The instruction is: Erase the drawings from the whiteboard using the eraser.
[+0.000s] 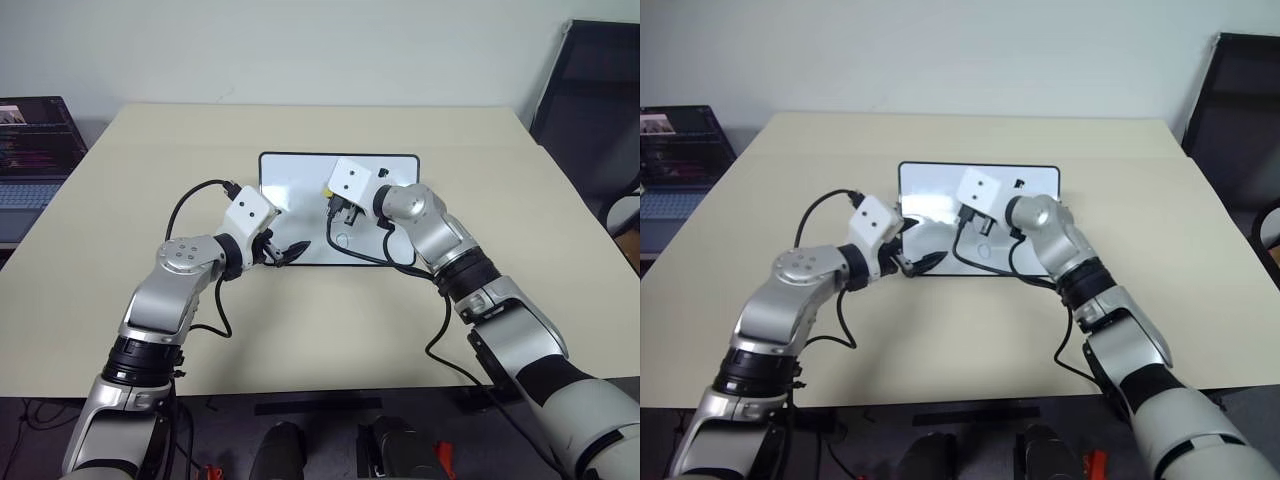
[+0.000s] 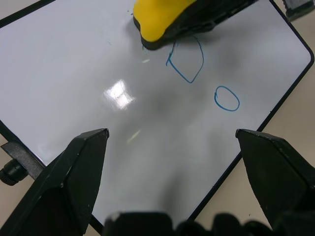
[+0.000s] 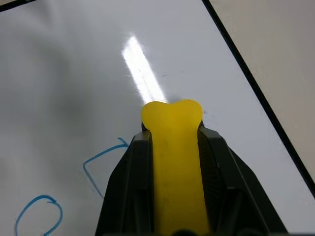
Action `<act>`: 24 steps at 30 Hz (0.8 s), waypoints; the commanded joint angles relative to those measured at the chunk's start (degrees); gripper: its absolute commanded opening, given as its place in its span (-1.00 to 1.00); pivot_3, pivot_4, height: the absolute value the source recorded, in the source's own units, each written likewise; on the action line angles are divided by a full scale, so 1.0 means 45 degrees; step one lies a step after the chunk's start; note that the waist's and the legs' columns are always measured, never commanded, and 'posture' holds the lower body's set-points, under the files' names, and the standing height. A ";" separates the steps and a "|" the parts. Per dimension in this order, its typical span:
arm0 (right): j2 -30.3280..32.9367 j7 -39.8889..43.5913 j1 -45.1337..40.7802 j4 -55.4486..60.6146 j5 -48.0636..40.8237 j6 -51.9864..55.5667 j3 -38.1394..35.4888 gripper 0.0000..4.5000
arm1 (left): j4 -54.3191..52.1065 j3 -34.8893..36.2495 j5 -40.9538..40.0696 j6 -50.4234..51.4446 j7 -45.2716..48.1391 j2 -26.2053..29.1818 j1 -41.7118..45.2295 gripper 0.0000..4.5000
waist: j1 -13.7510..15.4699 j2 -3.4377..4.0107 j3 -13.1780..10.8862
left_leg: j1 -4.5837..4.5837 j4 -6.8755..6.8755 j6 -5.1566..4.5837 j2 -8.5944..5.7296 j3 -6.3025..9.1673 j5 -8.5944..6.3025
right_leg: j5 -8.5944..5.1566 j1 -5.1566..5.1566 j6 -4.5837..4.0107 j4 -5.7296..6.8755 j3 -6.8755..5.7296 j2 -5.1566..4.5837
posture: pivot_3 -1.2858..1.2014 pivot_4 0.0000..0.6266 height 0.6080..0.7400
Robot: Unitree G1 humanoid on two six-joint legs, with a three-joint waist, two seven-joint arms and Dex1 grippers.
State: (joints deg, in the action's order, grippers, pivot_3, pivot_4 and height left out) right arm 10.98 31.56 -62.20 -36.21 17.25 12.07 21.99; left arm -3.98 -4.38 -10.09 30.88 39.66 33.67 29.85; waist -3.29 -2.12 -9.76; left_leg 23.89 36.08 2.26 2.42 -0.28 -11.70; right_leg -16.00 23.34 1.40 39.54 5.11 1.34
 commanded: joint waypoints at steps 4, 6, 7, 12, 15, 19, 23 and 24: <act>0.0560 -0.1256 -0.0552 -0.0655 0.0207 -0.0139 -0.0733 -0.61 | -0.0186 0.0025 0.0071 -0.0339 0.0176 0.0009 0.0410 1.00 | 0.0020 0.0000 0.0000 | 0.0001 0.0002 0.0000 -0.0002 -0.0002 0.0000 | 0.0000 0.0000 0.0000 0.0000 0.0001 -0.0001 | 0.03 -0.52 1.00; 0.0674 -0.1103 -0.0541 -0.0721 0.0144 -0.0115 -0.0678 -0.61 | -0.0132 0.0021 0.0088 -0.0373 0.0210 0.0011 0.0435 1.00 | 0.0046 -0.0001 0.0000 | 0.0002 0.0005 0.0000 -0.0008 -0.0001 0.0001 | 0.0000 -0.0002 0.0000 -0.0002 -0.0001 -0.0005 | 0.03 -0.52 1.00; 0.0771 -0.0868 -0.0440 -0.0631 0.0120 -0.0019 -0.0611 -0.61 | -0.0117 0.0021 0.0096 -0.0385 0.0228 0.0010 0.0448 1.00 | 0.0048 0.0000 0.0000 | 0.0002 0.0005 0.0000 -0.0009 0.0000 0.0001 | 0.0000 -0.0006 0.0001 -0.0006 -0.0002 -0.0006 | 0.03 -0.52 1.00; 0.1094 0.0175 0.0064 -0.0138 0.0107 0.0423 -0.0357 -0.61 | 0.0014 0.0000 0.0119 -0.0476 0.0284 -0.0011 0.0508 1.00 | 0.0035 -0.0001 0.0000 | 0.0000 0.0003 -0.0001 -0.0007 0.0004 0.0000 | -0.0001 -0.0007 0.0001 -0.0005 -0.0001 -0.0003 | 0.03 -0.52 1.00; 0.1044 0.0764 0.0387 0.0417 -0.0013 0.0627 -0.0256 -0.61 | 0.0095 -0.0036 0.0120 -0.0571 0.0318 -0.0034 0.0525 1.00 | 0.0028 -0.0003 0.0002 | -0.0002 0.0004 -0.0001 -0.0008 0.0001 0.0000 | -0.0001 -0.0011 0.0001 -0.0007 -0.0001 -0.0003 | 0.03 -0.52 1.00; 0.0526 -0.0348 0.0080 0.0224 0.0002 0.0381 -0.0666 -0.61 | 0.0150 -0.0069 0.0118 -0.0643 0.0324 -0.0074 0.0532 1.00 | -0.0018 -0.0003 0.0002 | -0.0009 0.0005 -0.0001 -0.0006 -0.0001 0.0001 | -0.0001 -0.0012 0.0002 -0.0001 0.0001 -0.0002 | 0.03 -0.52 1.00; 0.0075 -0.0776 -0.0237 -0.0129 -0.0025 0.0055 -0.0696 -0.61 | 0.0155 -0.0065 0.0122 -0.0678 0.0305 -0.0071 0.0495 1.00 | -0.0105 -0.0002 0.0001 | -0.0020 0.0005 0.0000 0.0010 -0.0002 0.0001 | 0.0000 -0.0009 0.0001 0.0008 0.0016 0.0005 | 0.03 -0.52 1.00; -0.0025 -0.0742 -0.0248 -0.0173 -0.0030 0.0013 -0.0632 -0.61 | 0.0153 -0.0068 0.0120 -0.0676 0.0290 -0.0071 0.0493 1.00 | -0.0114 -0.0002 0.0001 | -0.0022 0.0005 0.0000 0.0010 -0.0004 0.0002 | 0.0000 -0.0009 0.0001 0.0010 0.0018 0.0007 | 0.03 -0.52 1.00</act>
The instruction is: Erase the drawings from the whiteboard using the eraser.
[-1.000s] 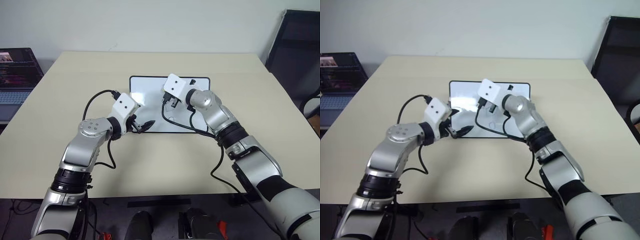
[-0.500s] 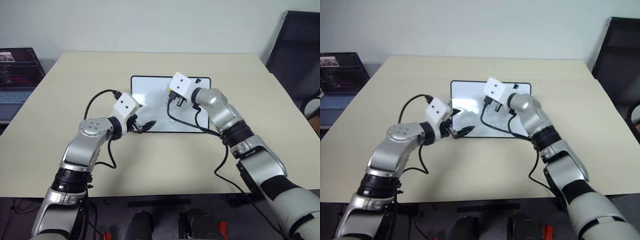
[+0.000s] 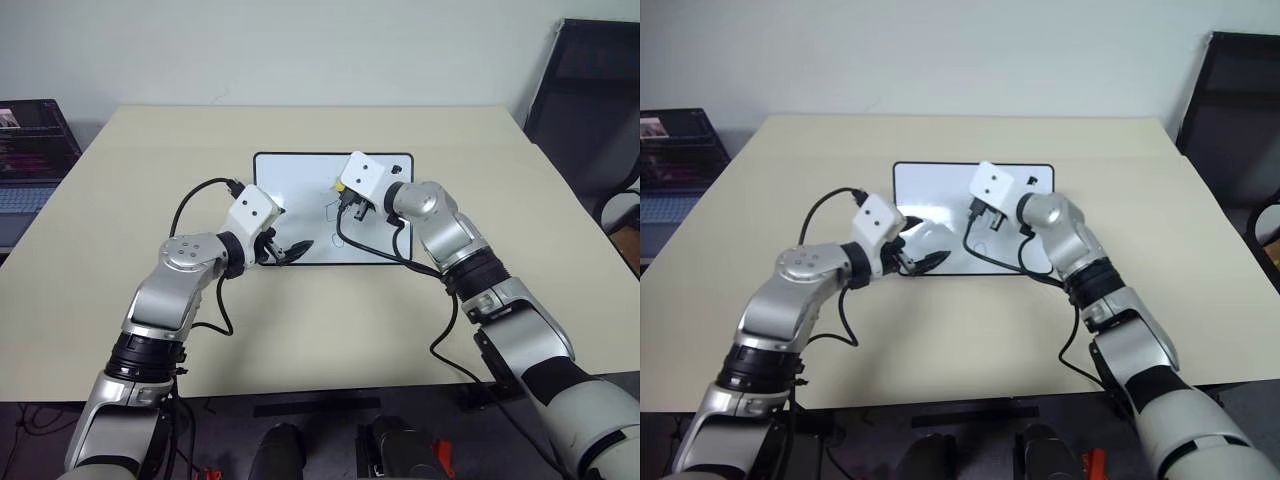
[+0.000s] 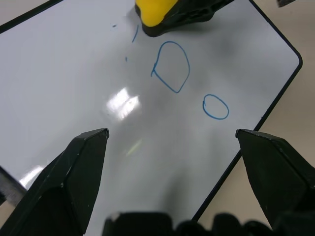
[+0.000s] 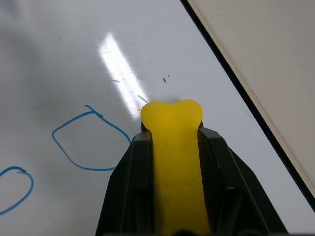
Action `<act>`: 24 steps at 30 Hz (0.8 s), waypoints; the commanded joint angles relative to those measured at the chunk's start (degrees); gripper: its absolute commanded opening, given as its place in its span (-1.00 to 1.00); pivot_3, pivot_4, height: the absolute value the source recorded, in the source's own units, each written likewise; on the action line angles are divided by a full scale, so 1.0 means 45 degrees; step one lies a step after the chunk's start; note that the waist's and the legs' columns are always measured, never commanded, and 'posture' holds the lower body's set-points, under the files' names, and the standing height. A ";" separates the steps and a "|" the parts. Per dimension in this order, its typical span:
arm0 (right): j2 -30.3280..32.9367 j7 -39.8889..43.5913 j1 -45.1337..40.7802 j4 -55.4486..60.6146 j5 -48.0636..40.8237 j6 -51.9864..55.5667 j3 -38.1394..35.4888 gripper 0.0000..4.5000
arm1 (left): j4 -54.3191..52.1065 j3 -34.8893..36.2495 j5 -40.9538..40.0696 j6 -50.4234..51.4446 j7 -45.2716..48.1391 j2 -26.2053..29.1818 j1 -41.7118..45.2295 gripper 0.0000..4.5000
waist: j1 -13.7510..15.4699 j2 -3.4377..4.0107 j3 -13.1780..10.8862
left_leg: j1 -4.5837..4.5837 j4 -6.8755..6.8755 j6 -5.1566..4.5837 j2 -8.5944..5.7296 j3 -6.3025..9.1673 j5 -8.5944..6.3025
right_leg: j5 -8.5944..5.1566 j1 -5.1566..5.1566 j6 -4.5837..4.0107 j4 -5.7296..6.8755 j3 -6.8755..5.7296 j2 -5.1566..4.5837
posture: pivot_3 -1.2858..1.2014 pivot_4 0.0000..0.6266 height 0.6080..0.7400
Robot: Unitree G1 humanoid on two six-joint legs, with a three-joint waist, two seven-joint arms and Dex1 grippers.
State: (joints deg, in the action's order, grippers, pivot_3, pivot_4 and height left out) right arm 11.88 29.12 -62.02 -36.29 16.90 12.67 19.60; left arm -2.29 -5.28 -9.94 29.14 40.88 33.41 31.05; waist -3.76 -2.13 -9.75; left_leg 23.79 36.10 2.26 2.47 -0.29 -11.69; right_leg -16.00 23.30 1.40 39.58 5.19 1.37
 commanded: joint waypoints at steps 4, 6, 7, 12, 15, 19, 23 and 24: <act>-0.0619 -0.0068 -0.0241 -0.0259 0.0148 -0.0243 0.0175 -0.61 | -0.0298 0.0138 0.0074 -0.0254 -0.0037 -0.0021 0.0175 1.00 | -0.0063 0.0001 0.0000 | 0.0001 -0.0001 0.0000 0.0001 0.0003 0.0000 | -0.0001 0.0001 0.0001 -0.0002 0.0003 0.0007 | 0.03 -0.52 1.00; -0.0795 -0.0035 -0.0225 -0.0276 0.0198 -0.0332 0.0279 -0.61 | -0.0364 0.0162 0.0056 -0.0230 -0.0051 -0.0006 0.0121 1.00 | -0.0078 0.0001 -0.0001 | 0.0003 -0.0003 0.0000 0.0000 0.0003 -0.0001 | -0.0001 0.0002 0.0001 -0.0007 0.0003 0.0007 | 0.03 -0.52 1.00; -0.0906 0.0024 -0.0214 -0.0265 0.0241 -0.0379 0.0380 -0.61 | -0.0404 0.0171 0.0050 -0.0206 -0.0066 0.0000 0.0095 1.00 | -0.0092 0.0001 -0.0001 | 0.0003 -0.0003 0.0000 0.0000 0.0005 -0.0001 | -0.0001 0.0002 0.0001 -0.0008 0.0005 0.0007 | 0.03 -0.52 1.00; -0.1051 0.0090 -0.0254 -0.0362 0.0502 -0.0658 0.0743 -0.61 | -0.0616 0.0189 0.0024 -0.0044 -0.0160 -0.0010 0.0036 1.00 | -0.0201 0.0002 -0.0002 | 0.0005 -0.0006 0.0000 0.0000 0.0009 -0.0001 | -0.0001 0.0003 0.0001 -0.0009 0.0003 0.0007 | 0.03 -0.52 1.00; -0.0965 -0.0789 -0.0591 -0.0693 0.0741 -0.1099 0.0508 -0.61 | -0.0688 0.0184 0.0018 0.0023 -0.0208 -0.0041 0.0035 1.00 | -0.0205 0.0002 -0.0002 | 0.0007 -0.0006 0.0000 -0.0001 0.0012 -0.0001 | -0.0001 0.0003 0.0001 -0.0012 0.0002 0.0006 | 0.03 -0.52 1.00; -0.0774 -0.1627 -0.1093 -0.1294 0.0788 -0.1508 0.0186 -0.61 | -0.0749 0.0171 0.0004 0.0072 -0.0202 -0.0048 0.0022 1.00 | -0.0209 0.0001 -0.0008 | 0.0007 -0.0005 0.0000 -0.0002 0.0012 0.0000 | -0.0001 0.0004 0.0001 -0.0009 0.0001 0.0004 | 0.03 -0.52 1.00; -0.0762 -0.1415 -0.1147 -0.1536 0.0585 -0.1456 0.0124 -0.61 | -0.0704 0.0182 -0.0006 0.0061 -0.0160 -0.0038 0.0066 1.00 | -0.0208 0.0001 -0.0008 | 0.0017 -0.0016 -0.0001 -0.0001 0.0012 -0.0002 | -0.0001 0.0005 0.0000 -0.0034 0.0000 0.0003 | 0.03 -0.52 1.00; -0.0765 -0.1209 -0.1071 -0.1471 0.0550 -0.1363 0.0168 -0.61 | -0.0704 0.0176 -0.0008 0.0070 -0.0160 -0.0045 0.0086 1.00 | -0.0209 0.0001 -0.0008 | 0.0018 -0.0020 -0.0001 -0.0002 0.0012 -0.0002 | -0.0001 0.0005 0.0000 -0.0039 0.0002 0.0003 | 0.03 -0.52 1.00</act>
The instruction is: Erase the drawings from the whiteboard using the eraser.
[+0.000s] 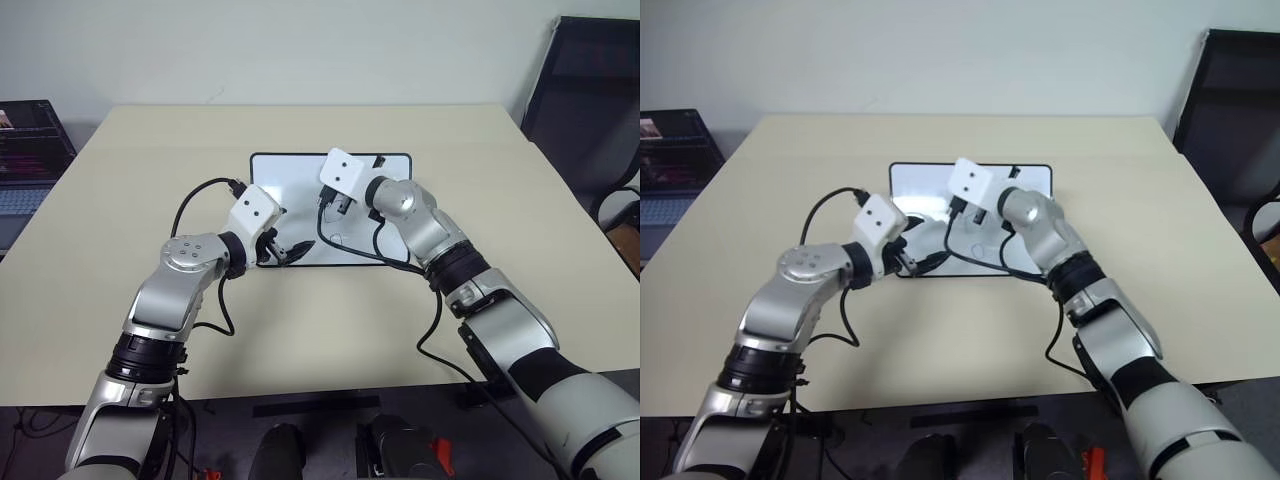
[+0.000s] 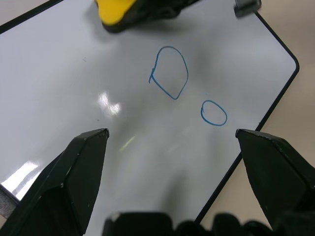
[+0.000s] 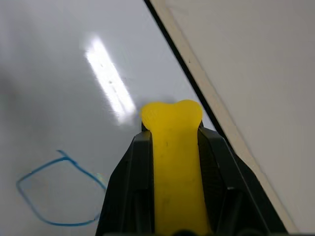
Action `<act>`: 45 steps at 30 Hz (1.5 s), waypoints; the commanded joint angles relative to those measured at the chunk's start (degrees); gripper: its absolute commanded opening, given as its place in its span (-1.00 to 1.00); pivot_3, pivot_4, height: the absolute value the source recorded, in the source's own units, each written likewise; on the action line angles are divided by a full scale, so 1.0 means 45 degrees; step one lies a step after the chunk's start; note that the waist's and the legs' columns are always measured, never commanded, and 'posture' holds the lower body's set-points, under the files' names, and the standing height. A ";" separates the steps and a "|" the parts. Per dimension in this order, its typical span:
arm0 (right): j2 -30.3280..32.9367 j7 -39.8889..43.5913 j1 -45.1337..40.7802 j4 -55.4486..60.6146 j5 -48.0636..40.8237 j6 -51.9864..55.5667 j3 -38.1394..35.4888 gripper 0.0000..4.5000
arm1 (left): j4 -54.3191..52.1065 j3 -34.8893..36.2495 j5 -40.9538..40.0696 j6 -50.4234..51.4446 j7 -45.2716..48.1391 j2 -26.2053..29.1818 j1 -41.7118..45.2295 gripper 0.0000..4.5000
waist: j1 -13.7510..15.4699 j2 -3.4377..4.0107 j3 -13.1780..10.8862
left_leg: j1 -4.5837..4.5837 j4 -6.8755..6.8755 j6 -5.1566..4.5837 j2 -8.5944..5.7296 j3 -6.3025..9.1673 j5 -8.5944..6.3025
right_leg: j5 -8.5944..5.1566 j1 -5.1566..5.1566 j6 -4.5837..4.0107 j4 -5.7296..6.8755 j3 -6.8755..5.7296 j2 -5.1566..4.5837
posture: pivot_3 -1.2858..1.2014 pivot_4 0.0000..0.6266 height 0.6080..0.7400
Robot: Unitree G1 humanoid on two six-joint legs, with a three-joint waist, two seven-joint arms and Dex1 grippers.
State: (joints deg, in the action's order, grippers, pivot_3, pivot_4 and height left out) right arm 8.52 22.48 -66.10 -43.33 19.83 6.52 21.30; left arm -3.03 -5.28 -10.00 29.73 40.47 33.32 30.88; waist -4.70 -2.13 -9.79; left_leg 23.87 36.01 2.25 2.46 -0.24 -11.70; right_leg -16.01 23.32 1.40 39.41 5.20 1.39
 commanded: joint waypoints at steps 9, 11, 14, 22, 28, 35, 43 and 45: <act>-0.0089 0.1756 0.0561 0.1124 -0.0259 0.0715 -0.0050 -0.61 | -0.0594 0.0153 0.0014 0.0014 -0.0059 -0.0082 0.0162 1.00 | -0.0003 0.0000 0.0000 | -0.0003 0.0003 0.0000 0.0000 0.0005 0.0000 | 0.0000 0.0001 0.0001 0.0014 -0.0002 0.0000 | 0.03 -0.52 1.00; -0.0164 0.1213 0.0447 0.1264 -0.0512 0.0707 -0.0565 -0.61 | -0.0587 0.0190 0.0010 -0.0004 -0.0059 -0.0061 0.0112 1.00 | -0.0003 0.0001 -0.0001 | -0.0003 0.0004 0.0001 0.0000 0.0006 0.0000 | 0.0000 0.0001 0.0001 0.0014 -0.0006 0.0000 | 0.03 -0.52 1.00; -0.0036 0.1527 0.0988 0.2896 -0.1630 0.1542 -0.1644 -0.61 | -0.0553 0.0459 -0.0082 -0.0021 -0.0080 0.0054 -0.0194 1.00 | 0.0006 0.0000 -0.0006 | 0.0005 0.0002 0.0000 0.0000 0.0011 0.0000 | 0.0000 0.0003 0.0000 0.0010 -0.0006 0.0000 | 0.03 -0.52 1.00; 0.0304 0.2627 0.4126 0.9911 -0.4719 0.5963 -0.3729 -0.61 | -0.0769 0.1609 -0.0842 -0.0133 0.0058 0.0174 -0.1289 1.00 | 0.0055 0.0002 -0.0008 | 0.0058 -0.0020 0.0001 0.0014 0.0047 -0.0004 | 0.0000 0.0015 -0.0002 -0.0059 -0.0009 -0.0032 | 0.03 -0.52 1.00; 0.1348 0.3178 0.8289 1.4870 -0.6762 0.7888 -0.4533 -0.61 | -0.0669 0.2898 -0.1907 -0.0434 0.0562 0.0317 -0.2286 1.00 | 0.0232 0.0001 -0.0007 | 0.0076 -0.0019 0.0002 0.0008 0.0038 -0.0006 | -0.0003 0.0017 -0.0001 -0.0084 -0.0017 -0.0045 | 0.03 -0.52 1.00; 0.1828 0.3116 1.0489 1.5688 -0.7689 0.7480 -0.4581 -0.61 | -0.0792 0.3097 -0.2488 -0.0669 0.1287 0.0437 -0.2581 1.00 | 0.0278 -0.0001 -0.0008 | 0.0038 -0.0007 0.0001 0.0013 -0.0003 -0.0004 | -0.0038 0.0003 0.0063 -0.0079 -0.0014 -0.0025 | 0.03 -0.52 1.00; 0.2194 0.2423 0.9903 1.4926 -0.6823 0.6938 -0.3208 -0.61 | -0.0509 0.2920 -0.2389 -0.1089 0.1551 0.0532 -0.2368 1.00 | 0.0284 -0.0003 -0.0008 | 0.0022 -0.0008 -0.0001 0.0016 -0.0015 -0.0003 | -0.0040 -0.0009 0.0067 -0.0081 -0.0004 0.0006 | 0.03 -0.52 1.00; 0.2087 0.2064 0.8932 1.4116 -0.6170 0.6659 -0.2594 -0.61 | -0.0378 0.2749 -0.2215 -0.1270 0.1582 0.0573 -0.2272 1.00 | 0.0249 -0.0004 -0.0010 | 0.0018 -0.0006 0.0000 0.0018 -0.0016 -0.0003 | -0.0038 -0.0006 0.0068 -0.0078 0.0004 0.0005 | 0.03 -0.52 1.00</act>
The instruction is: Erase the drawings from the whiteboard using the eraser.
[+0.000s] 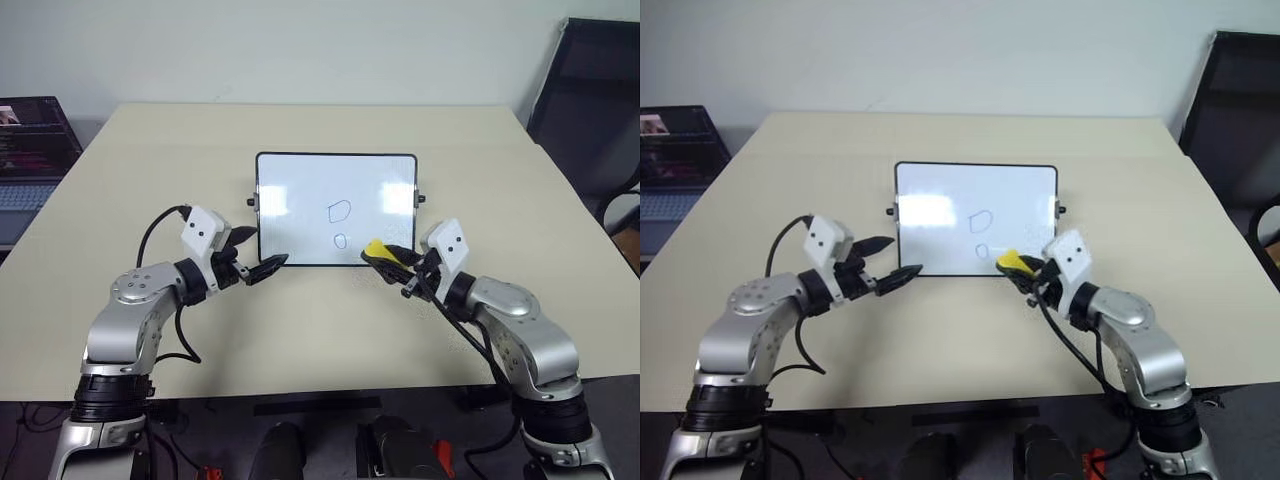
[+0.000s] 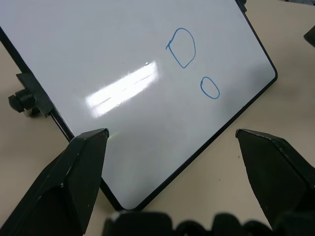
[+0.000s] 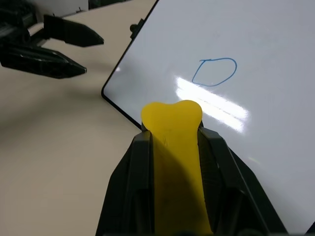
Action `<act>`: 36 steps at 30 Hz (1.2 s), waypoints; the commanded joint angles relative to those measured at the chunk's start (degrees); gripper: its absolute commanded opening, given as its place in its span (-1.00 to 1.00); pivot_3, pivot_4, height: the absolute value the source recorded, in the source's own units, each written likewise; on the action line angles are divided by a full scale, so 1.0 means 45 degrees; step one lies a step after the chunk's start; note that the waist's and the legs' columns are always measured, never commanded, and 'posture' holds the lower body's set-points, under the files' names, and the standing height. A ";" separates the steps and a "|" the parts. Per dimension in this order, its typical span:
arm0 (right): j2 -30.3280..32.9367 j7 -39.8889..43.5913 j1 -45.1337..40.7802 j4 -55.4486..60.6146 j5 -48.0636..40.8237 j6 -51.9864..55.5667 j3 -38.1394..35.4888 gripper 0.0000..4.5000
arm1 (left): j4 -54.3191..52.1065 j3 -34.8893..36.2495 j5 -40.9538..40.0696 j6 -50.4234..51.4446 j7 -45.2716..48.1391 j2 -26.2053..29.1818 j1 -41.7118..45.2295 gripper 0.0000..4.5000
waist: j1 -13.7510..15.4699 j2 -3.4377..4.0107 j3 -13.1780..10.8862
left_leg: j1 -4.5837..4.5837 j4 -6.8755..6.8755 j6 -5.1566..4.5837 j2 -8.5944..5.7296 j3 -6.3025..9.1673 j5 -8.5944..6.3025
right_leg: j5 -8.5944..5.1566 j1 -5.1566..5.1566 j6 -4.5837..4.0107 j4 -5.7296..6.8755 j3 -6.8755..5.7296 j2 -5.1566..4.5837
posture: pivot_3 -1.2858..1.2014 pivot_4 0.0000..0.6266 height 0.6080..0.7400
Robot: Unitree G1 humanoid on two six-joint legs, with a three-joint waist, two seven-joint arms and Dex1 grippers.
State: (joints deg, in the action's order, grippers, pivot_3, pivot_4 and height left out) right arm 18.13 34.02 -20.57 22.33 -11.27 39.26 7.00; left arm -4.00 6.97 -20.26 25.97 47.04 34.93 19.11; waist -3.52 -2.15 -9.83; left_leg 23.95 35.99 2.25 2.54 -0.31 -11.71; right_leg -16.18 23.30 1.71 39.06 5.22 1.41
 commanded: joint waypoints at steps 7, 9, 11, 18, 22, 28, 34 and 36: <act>-0.0678 -0.0929 -0.4868 -0.4854 0.2750 -0.2512 0.2418 -0.61 | 0.0020 -0.0369 0.0170 -0.0687 0.0418 0.0229 0.0541 1.00 | 0.0050 -0.0003 0.0000 | 0.0005 -0.0005 0.0000 0.0002 -0.0016 0.0000 | 0.0009 0.0003 -0.0016 -0.0007 -0.0005 0.0016 | 0.03 -0.52 1.00; -0.0960 -0.1041 -0.5978 -0.6530 0.3119 -0.3188 0.2568 -0.61 | -0.0004 -0.0420 0.0157 -0.0721 0.0463 0.0233 0.0534 1.00 | 0.0038 -0.0005 -0.0004 | 0.0007 -0.0003 -0.0001 0.0000 -0.0020 -0.0001 | 0.0036 0.0004 -0.0062 -0.0009 -0.0004 0.0013 | 0.03 -0.52 1.00; -0.1141 -0.1256 -0.6874 -0.8039 0.3569 -0.3952 0.2684 -0.61 | -0.0124 -0.0482 0.0168 -0.0742 0.0474 0.0234 0.0460 1.00 | 0.0040 -0.0005 -0.0004 | 0.0015 -0.0005 -0.0001 0.0001 -0.0024 -0.0001 | 0.0038 0.0014 -0.0065 -0.0008 -0.0004 0.0013 | 0.03 -0.52 1.00; -0.1556 -0.1341 -0.7981 -1.0928 0.4546 -0.5064 0.3008 -0.61 | -0.0673 -0.0561 0.0185 -0.0659 0.0391 0.0196 0.0089 1.00 | 0.0049 -0.0005 -0.0004 | 0.0023 -0.0010 -0.0001 -0.0001 -0.0012 -0.0004 | 0.0039 0.0015 -0.0069 -0.0007 -0.0010 -0.0020 | 0.03 -0.52 1.00; -0.1260 -0.0036 -0.7331 -1.0459 0.4793 -0.4608 0.3681 -0.61 | -0.0695 -0.0539 0.0183 -0.0719 0.0384 0.0196 -0.0040 1.00 | 0.0045 -0.0005 -0.0002 | 0.0020 -0.0006 -0.0002 -0.0002 -0.0005 -0.0004 | 0.0039 0.0013 -0.0070 -0.0001 -0.0016 -0.0030 | 0.03 -0.52 1.00; -0.1143 -0.0447 -0.7336 -1.0476 0.5366 -0.4864 0.3543 -0.61 | -0.0538 -0.0610 0.0229 -0.0842 0.0405 0.0126 -0.0007 1.00 | 0.0045 -0.0005 -0.0003 | 0.0005 0.0000 -0.0002 0.0001 -0.0002 -0.0003 | 0.0039 0.0004 -0.0068 0.0010 -0.0024 -0.0027 | 0.03 -0.52 1.00; -0.1114 -0.2049 -0.8152 -1.1661 0.5665 -0.5609 0.2868 -0.61 | -0.0632 -0.0748 0.0219 -0.0807 0.0389 -0.0009 0.0020 1.00 | 0.0072 -0.0007 -0.0002 | 0.0004 0.0019 -0.0006 -0.0002 -0.0002 0.0005 | 0.0047 -0.0005 -0.0064 0.0014 -0.0023 -0.0027 | 0.03 -0.52 1.00; -0.1059 -0.1399 -0.7966 -1.1629 0.5590 -0.5432 0.3061 -0.61 | -0.0659 -0.0813 0.0217 -0.0767 0.0347 -0.0055 0.0073 1.00 | 0.0073 -0.0010 0.0000 | 0.0003 0.0018 -0.0007 -0.0005 -0.0003 0.0004 | 0.0047 -0.0007 -0.0065 0.0009 -0.0024 -0.0027 | 0.03 -0.52 1.00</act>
State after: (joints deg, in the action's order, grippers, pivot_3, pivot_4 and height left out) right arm 12.84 26.10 -56.95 -29.75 13.51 14.11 21.12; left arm -4.71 3.58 -19.07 23.26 48.88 34.84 18.66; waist -3.19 -2.19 -9.83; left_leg 23.96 36.06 2.22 2.52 -0.34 -11.69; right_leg -15.97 23.26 1.42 39.10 5.12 1.29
